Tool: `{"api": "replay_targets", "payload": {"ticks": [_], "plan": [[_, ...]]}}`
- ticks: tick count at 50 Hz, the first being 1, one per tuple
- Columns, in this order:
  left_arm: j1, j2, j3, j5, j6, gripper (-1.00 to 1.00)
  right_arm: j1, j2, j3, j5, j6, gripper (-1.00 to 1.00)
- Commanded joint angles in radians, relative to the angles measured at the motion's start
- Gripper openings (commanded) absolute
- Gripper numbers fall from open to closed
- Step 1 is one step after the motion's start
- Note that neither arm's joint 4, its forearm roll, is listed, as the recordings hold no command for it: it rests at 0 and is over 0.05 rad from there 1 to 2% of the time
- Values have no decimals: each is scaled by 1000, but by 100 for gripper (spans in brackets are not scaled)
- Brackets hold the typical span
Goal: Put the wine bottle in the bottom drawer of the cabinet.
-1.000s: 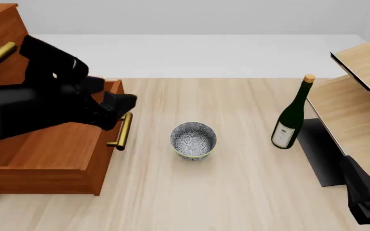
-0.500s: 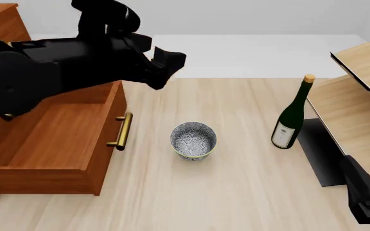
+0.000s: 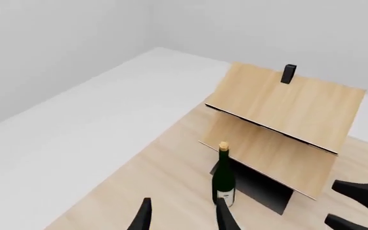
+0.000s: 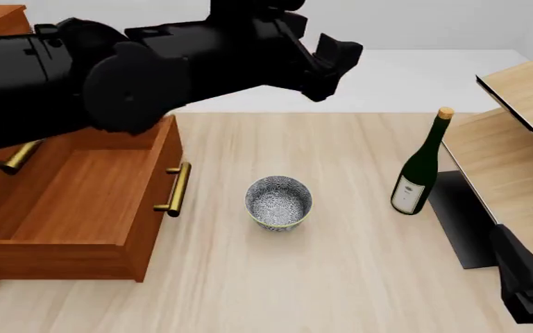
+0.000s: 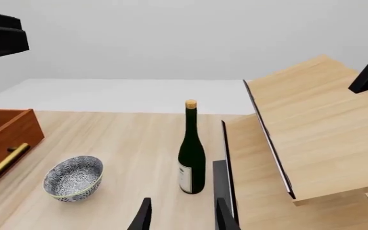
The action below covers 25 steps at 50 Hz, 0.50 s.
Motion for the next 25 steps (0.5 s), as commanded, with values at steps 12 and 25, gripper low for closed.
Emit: {"api": "replay_targets", "payload": {"ticks": [12,25], "plan": [[-74,209,-257,121,-2,100,8,-1,0,8,4,100],[-99,272,-336,174,8,100,10,0,0,11,7,100]]}}
